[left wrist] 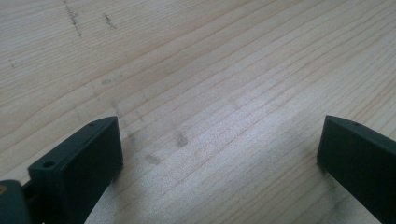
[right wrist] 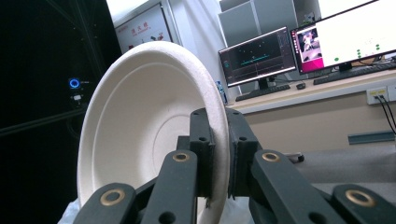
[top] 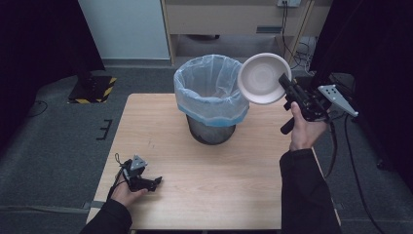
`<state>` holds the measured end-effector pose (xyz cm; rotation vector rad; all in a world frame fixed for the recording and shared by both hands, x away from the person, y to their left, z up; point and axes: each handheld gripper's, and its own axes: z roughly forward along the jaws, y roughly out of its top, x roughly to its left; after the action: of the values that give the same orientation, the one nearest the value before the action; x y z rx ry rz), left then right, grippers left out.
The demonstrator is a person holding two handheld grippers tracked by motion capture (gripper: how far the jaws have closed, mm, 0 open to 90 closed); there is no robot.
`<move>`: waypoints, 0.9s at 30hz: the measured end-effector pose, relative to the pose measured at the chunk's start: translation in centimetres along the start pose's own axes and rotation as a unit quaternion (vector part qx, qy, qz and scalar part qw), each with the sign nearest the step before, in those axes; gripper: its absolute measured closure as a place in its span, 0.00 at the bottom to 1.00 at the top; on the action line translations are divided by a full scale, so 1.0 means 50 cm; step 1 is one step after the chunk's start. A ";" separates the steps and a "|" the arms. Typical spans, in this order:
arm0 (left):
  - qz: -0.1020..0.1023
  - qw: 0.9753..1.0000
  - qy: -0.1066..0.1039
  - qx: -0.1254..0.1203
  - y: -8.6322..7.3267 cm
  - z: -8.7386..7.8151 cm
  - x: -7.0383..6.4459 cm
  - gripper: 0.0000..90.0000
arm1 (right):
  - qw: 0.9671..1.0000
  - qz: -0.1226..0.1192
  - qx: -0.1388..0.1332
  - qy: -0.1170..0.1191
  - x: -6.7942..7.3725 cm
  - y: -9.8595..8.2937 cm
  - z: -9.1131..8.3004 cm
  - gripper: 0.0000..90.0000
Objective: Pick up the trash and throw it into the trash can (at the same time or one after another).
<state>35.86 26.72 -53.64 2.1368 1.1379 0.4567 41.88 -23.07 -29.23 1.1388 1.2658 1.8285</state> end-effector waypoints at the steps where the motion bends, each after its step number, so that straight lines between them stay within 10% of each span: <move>1: 0.000 1.000 0.000 0.000 0.000 0.000 0.000 0.00 | 1.000 -0.001 0.000 -0.001 0.003 0.002 0.007 0.93; 27: 0.000 1.000 -0.001 -0.001 0.000 0.001 0.000 0.00 | 0.999 -0.048 0.014 -0.016 0.075 -0.036 0.193 0.93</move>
<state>35.89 26.70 -53.65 2.1347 1.1359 0.4565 49.04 -15.44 -28.24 1.0978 1.3080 1.7208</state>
